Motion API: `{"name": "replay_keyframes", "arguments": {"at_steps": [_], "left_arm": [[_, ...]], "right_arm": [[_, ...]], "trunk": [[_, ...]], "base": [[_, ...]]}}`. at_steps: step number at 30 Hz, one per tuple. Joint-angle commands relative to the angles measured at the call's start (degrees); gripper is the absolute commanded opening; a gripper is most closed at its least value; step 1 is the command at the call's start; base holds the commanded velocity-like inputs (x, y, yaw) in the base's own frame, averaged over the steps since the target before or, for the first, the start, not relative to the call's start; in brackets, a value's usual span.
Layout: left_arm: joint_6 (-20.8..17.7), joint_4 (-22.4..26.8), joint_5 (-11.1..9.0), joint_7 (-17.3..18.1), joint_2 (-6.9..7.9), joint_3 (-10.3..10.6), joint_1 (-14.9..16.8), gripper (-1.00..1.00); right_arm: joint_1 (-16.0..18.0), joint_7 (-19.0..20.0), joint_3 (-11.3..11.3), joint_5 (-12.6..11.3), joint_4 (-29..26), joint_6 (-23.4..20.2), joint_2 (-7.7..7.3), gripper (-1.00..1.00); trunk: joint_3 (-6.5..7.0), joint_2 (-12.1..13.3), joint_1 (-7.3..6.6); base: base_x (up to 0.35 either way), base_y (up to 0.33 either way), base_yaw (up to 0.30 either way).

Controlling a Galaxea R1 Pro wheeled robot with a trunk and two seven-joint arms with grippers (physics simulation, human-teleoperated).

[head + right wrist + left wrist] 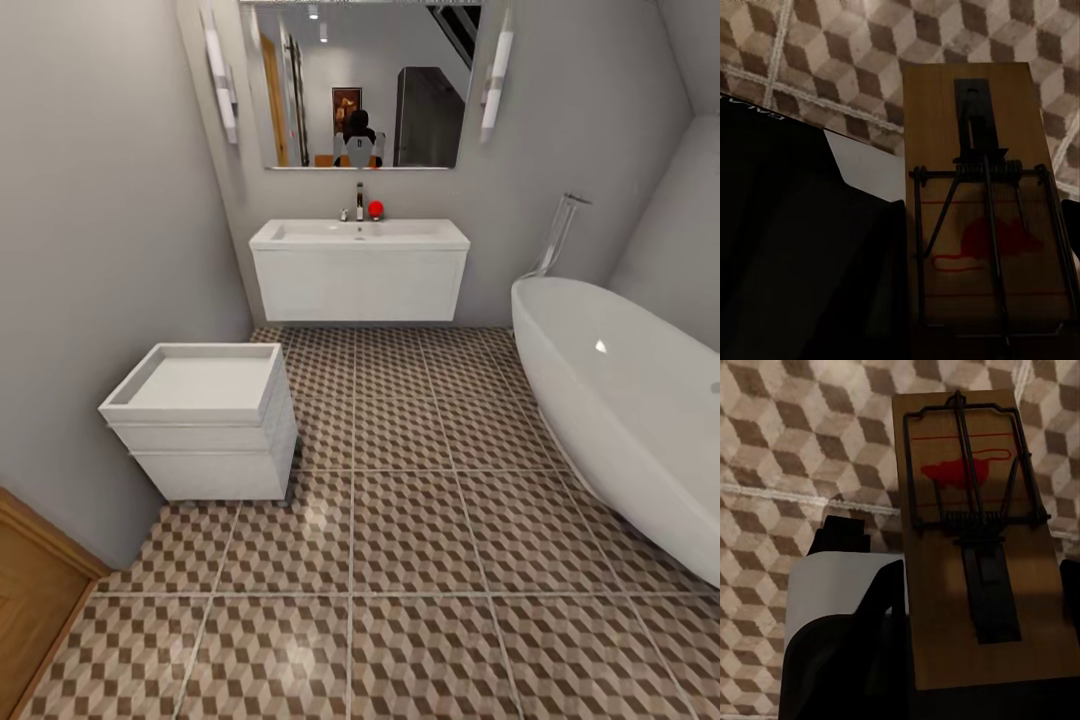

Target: Take the four mousetraps from the cabinet in the bathroom and place them on the bathroom floor. Make sure all four end up on the same floor surface, and ensure that at least two of them are either under or directly next to the same bathroom sink.

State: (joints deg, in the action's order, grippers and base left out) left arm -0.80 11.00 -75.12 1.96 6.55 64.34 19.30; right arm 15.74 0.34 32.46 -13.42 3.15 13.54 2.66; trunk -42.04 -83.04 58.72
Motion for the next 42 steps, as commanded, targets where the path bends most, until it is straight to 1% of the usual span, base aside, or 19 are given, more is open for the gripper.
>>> {"name": "replay_keyframes", "arguments": {"at_steps": [1, 42], "left_arm": [[-0.08, 0.07, -0.46, -0.03, 0.05, 0.35, 0.04, -1.0], [-0.08, 0.07, -0.46, -0.03, 0.05, 0.35, 0.04, -1.0]], "right_arm": [[0.08, 0.19, 0.5, -0.66, 0.28, 0.43, 0.06, -1.0], [0.08, 0.19, 0.5, -0.69, 0.28, 0.43, 0.06, -1.0]], "trunk": [[0.05, -0.02, 0.0], [3.8, -0.02, 0.0]], "base": [[0.0, 0.0, 0.0], [0.0, 0.0, 0.0]]}}
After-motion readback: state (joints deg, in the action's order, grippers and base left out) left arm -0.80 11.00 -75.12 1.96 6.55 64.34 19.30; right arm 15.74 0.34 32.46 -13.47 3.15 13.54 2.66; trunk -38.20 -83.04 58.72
